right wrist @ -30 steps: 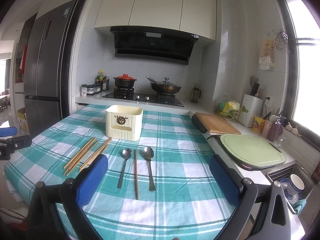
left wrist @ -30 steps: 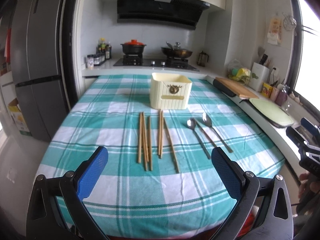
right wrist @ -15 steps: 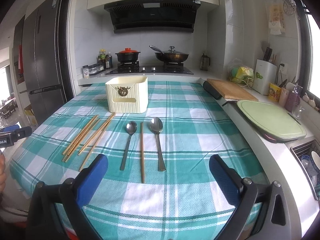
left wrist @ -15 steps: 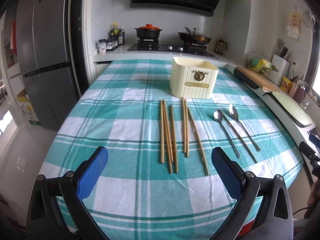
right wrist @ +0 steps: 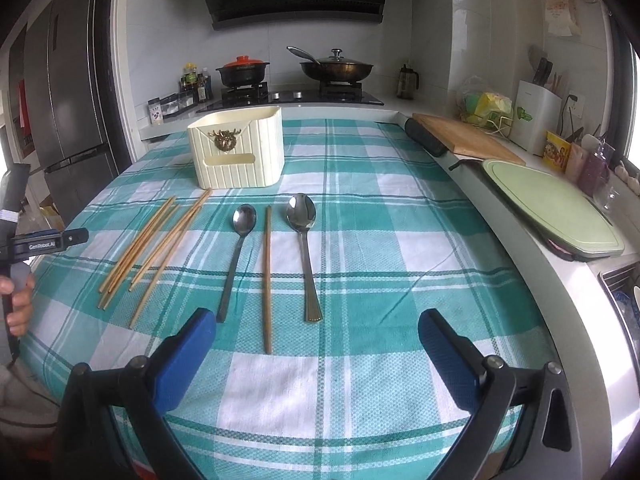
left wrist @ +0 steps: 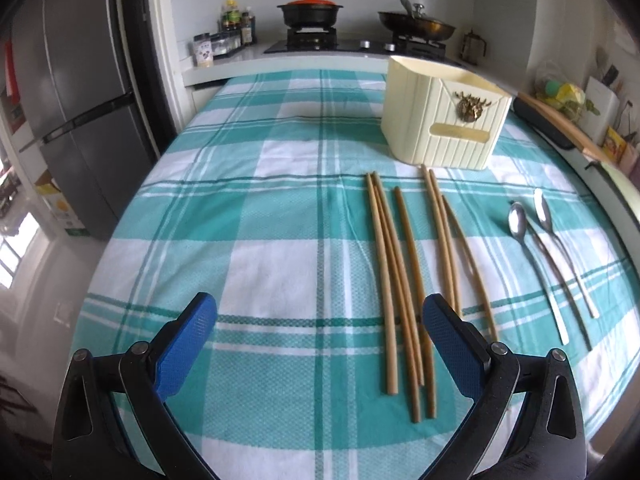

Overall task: Organize utensils
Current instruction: 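Grasp a wooden chopstick with the left tool while the right tool grasps a steel spoon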

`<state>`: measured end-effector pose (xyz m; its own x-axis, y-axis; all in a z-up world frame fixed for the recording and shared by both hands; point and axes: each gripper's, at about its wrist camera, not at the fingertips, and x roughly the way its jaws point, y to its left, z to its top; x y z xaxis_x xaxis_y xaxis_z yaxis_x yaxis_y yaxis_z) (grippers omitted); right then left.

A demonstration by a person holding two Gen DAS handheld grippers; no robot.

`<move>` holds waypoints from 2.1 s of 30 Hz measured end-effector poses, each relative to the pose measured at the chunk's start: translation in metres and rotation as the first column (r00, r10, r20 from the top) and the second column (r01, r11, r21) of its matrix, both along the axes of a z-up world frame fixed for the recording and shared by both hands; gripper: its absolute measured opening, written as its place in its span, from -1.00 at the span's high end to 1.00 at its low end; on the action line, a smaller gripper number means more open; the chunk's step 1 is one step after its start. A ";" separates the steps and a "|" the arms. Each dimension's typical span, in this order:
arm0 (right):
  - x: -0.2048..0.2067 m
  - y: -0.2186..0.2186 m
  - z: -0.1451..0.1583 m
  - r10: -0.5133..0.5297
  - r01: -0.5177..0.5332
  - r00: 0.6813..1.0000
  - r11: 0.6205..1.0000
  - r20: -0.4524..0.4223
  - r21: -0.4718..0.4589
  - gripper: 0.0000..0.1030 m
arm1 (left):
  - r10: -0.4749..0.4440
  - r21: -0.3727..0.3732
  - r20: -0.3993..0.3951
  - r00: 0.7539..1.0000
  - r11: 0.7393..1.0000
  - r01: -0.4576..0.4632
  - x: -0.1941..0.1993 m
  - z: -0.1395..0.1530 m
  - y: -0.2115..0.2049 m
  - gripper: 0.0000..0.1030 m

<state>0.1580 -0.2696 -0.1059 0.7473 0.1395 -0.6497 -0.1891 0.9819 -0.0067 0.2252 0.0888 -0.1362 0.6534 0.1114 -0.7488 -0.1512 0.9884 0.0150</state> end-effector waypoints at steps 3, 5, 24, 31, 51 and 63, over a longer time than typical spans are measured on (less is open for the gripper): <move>0.004 0.001 -0.002 0.001 -0.001 1.000 1.000 -0.010 -0.007 -1.00 | -0.033 0.028 -0.029 0.999 0.999 0.034 0.018 -0.010 -0.006 -0.99; 0.007 0.001 -0.002 -0.002 0.002 1.000 1.000 -0.016 -0.006 -1.00 | -0.039 0.042 -0.045 0.998 0.998 0.041 0.027 -0.016 -0.007 -0.99; 0.074 -0.011 -0.005 0.031 -0.021 0.990 0.997 -0.135 0.076 -1.00 | -0.073 0.147 -0.140 0.987 0.985 0.094 0.068 -0.050 -0.013 -0.99; 0.128 0.006 -0.028 0.120 -0.130 0.975 0.991 -0.187 -0.042 -1.00 | -0.096 0.092 -0.191 0.977 0.989 0.115 0.088 -0.050 -0.002 -0.99; 0.237 0.066 -0.082 0.197 -0.221 0.950 0.973 -0.241 -0.074 -0.41 | -0.141 -0.058 -0.263 0.954 0.990 0.130 0.169 -0.046 0.005 -0.37; 0.241 0.055 -0.064 0.193 -0.191 0.969 0.981 -0.152 0.030 0.19 | -0.132 -0.103 -0.183 0.974 0.988 0.114 0.158 -0.031 0.010 0.91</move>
